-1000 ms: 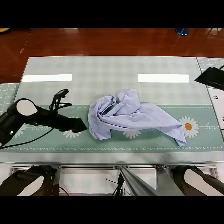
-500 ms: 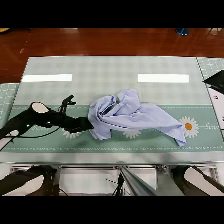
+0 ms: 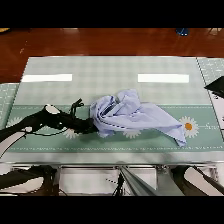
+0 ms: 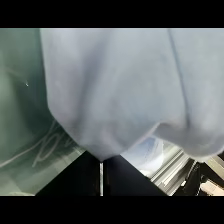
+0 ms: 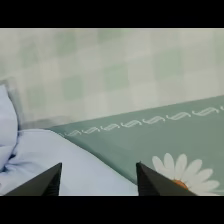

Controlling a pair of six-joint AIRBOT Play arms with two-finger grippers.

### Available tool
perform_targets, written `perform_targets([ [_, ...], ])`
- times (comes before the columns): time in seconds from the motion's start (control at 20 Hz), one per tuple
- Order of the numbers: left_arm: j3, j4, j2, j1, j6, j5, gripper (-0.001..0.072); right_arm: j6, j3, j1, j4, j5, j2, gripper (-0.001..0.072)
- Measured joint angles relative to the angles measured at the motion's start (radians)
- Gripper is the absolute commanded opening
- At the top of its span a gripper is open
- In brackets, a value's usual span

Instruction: Fold the shirts.

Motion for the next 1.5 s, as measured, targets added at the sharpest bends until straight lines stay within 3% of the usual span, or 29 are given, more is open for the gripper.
perform_targets([
  [0.25,0.003,-0.003,-0.001,-0.004,0.039,-0.042,0.0022,-0.002,-0.218,-0.1,-0.03,0.01,0.008,0.0546],
  [0.55,0.004,-0.012,0.045,0.048,0.066,-0.111,0.0022,-0.082,-0.497,-0.139,-0.047,-0.018,0.01,0.0545],
  [0.95,0.004,-0.015,0.085,0.103,0.078,-0.152,0.0022,-0.12,-0.605,-0.145,-0.09,-0.125,0.01,0.0528],
  [1.0,0.004,-0.015,0.087,0.105,0.08,-0.153,0.0022,-0.12,-0.616,-0.142,-0.094,-0.138,0.008,0.0506],
  [1.05,0.004,-0.015,0.087,0.105,0.08,-0.154,0.0022,-0.119,-0.629,-0.134,-0.092,-0.148,0.005,0.0426],
  [1.1,0.004,-0.015,0.087,0.106,0.081,-0.154,0.0022,-0.119,-0.642,-0.121,-0.089,-0.159,0.0,0.0316],
  [1.15,0.004,-0.015,0.088,0.107,0.082,-0.155,0.0022,-0.119,-0.655,-0.102,-0.079,-0.17,-0.009,0.0145],
  [1.2,0.005,-0.015,0.088,0.107,0.084,-0.155,0.0022,-0.119,-0.665,-0.084,-0.077,-0.185,-0.016,0.0019],
  [1.5,0.14,-0.016,0.117,0.146,0.094,-0.22,0.0021,-0.149,-0.566,-0.022,0.043,-0.182,0.016,0.0019],
])
